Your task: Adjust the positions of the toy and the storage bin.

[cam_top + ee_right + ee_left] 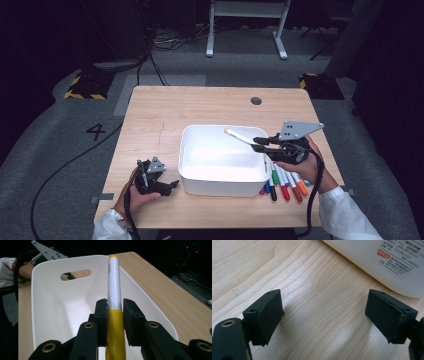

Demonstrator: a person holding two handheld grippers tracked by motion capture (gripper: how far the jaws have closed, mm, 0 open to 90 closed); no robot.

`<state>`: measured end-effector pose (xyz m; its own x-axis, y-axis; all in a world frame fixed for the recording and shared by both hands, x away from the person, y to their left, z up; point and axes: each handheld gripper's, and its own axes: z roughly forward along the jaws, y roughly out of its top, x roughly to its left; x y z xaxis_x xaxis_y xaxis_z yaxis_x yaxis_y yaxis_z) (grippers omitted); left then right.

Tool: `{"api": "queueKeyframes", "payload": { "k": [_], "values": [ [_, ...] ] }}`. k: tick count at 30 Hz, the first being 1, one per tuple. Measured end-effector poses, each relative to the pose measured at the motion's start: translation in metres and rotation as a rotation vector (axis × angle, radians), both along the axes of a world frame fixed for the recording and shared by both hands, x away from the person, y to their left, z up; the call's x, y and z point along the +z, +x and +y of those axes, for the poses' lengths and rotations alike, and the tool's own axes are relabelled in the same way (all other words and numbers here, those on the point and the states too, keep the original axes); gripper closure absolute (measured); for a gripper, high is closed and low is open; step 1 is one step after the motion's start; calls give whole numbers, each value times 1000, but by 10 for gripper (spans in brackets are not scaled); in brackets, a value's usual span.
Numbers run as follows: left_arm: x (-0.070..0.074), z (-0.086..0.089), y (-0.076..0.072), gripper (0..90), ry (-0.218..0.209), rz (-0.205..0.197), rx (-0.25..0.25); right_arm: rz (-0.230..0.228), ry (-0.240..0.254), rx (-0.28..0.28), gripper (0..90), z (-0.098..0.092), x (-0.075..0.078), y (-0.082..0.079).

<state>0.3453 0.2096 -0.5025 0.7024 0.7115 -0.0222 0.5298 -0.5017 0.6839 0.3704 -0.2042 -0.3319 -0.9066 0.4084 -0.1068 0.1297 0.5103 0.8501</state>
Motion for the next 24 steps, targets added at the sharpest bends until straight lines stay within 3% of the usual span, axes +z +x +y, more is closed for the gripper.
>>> {"api": "queueKeyframes", "payload": {
  "k": [10, 24],
  "values": [
    [0, 0, 0, 152, 2, -2, 3, 47, -114, 127, 748, 38, -11, 1],
    [0, 0, 0, 152, 2, -3, 3, 104, -204, 224, 747, 50, -27, -2]
  ]
}}
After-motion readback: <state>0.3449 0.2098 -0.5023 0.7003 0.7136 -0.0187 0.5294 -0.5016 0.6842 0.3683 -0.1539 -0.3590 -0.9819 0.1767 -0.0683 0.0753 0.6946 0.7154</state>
